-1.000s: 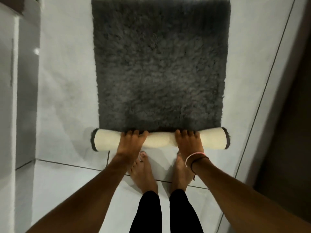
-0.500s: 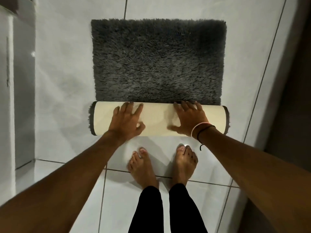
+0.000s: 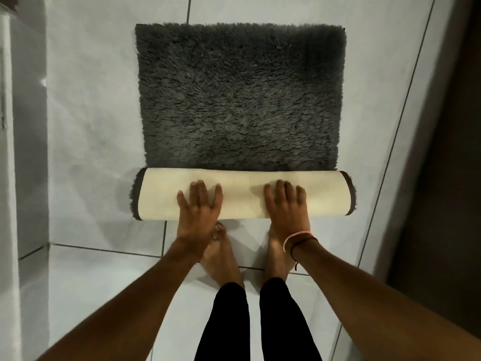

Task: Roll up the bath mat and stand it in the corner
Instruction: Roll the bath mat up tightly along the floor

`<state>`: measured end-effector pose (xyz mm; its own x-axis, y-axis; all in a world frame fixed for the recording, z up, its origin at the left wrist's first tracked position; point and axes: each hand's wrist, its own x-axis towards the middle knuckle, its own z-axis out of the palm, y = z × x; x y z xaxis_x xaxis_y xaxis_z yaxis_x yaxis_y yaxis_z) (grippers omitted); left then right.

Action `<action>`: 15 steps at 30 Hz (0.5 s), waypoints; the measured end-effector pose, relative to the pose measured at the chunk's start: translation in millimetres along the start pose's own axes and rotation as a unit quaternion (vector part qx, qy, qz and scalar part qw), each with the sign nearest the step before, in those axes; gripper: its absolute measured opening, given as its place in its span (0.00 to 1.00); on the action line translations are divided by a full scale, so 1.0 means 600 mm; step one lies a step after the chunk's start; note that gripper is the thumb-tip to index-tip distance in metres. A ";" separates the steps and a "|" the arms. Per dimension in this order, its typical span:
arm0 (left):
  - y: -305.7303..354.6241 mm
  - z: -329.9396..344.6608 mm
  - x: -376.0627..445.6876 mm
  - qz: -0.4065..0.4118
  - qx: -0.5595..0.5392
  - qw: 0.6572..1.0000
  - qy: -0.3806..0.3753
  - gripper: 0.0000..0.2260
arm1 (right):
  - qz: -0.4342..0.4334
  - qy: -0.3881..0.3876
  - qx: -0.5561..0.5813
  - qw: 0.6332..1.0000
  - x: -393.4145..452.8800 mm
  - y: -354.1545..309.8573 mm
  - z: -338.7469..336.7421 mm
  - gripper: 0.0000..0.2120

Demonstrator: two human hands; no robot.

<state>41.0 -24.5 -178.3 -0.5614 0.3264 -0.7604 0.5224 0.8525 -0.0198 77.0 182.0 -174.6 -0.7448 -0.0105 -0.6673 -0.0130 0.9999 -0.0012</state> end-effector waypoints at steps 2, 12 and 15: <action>0.003 0.004 -0.021 0.008 -0.017 0.999 -0.034 0.40 | -0.008 -0.038 0.007 0.999 -0.021 -0.003 0.001 0.27; -0.069 -0.141 0.075 -0.021 -0.052 0.997 0.043 0.31 | 0.039 0.035 0.023 0.998 0.069 0.055 -0.130 0.34; -0.061 -0.142 0.107 0.006 -0.048 0.991 0.126 0.34 | -0.009 0.044 0.035 0.998 0.100 0.074 -0.135 0.33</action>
<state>-68.8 -0.1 -171.0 -0.7041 0.4183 -0.5738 0.4739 0.8786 0.0589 -22.6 224.9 -154.4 -0.8006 -0.0267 -0.5986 0.0167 0.9976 -0.0668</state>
